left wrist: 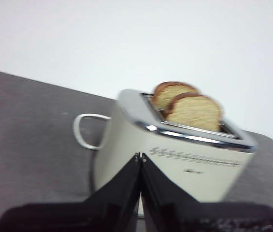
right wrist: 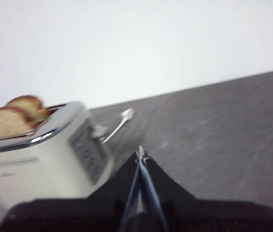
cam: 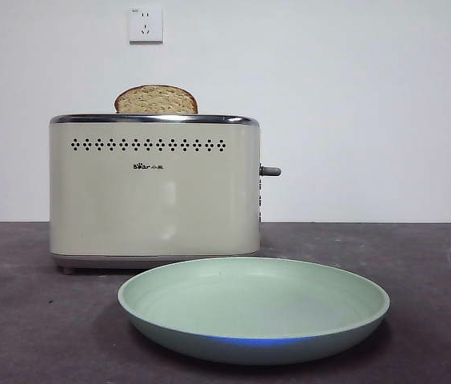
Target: Take the bread from the toaster,put the bread on the plate,put the plate on the table
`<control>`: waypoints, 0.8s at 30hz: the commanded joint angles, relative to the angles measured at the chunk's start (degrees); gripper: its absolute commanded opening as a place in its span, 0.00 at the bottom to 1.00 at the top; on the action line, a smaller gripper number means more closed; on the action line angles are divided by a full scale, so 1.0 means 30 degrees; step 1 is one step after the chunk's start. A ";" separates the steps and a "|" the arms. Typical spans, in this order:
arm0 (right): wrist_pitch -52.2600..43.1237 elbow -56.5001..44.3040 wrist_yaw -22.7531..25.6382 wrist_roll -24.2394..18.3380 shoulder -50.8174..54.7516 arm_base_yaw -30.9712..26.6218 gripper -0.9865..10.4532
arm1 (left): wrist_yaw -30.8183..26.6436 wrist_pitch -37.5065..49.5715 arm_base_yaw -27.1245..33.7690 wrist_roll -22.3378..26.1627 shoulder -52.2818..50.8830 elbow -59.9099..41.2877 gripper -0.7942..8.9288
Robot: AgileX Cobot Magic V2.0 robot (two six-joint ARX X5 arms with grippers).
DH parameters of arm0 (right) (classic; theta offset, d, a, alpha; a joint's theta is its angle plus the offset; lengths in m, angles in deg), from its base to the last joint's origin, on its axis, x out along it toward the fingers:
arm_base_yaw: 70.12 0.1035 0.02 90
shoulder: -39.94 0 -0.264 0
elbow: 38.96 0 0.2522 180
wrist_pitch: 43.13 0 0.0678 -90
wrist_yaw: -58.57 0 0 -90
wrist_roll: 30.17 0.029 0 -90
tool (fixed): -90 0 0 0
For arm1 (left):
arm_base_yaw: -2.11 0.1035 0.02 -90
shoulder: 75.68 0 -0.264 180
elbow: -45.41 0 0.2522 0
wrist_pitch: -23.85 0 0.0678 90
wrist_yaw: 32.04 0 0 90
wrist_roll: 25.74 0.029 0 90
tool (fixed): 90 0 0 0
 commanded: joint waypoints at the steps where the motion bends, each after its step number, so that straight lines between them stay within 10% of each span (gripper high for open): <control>1: 0.1188 0.2098 -0.1355 0.0204 -0.1705 0.0044 0.08 | 0.1093 -0.0699 0.0029 -0.0226 0.0918 0.1428 0.07; 11: 0.8816 0.9508 -0.5748 -0.3585 -0.6929 0.0044 0.08 | 0.5370 -0.4619 0.0029 0.1647 0.4787 0.6492 0.07; 24: 2.0684 1.5409 -0.5763 -0.9107 -1.0586 0.0947 0.08 | 0.7745 -1.2990 -0.0459 0.6819 0.8378 1.2626 0.07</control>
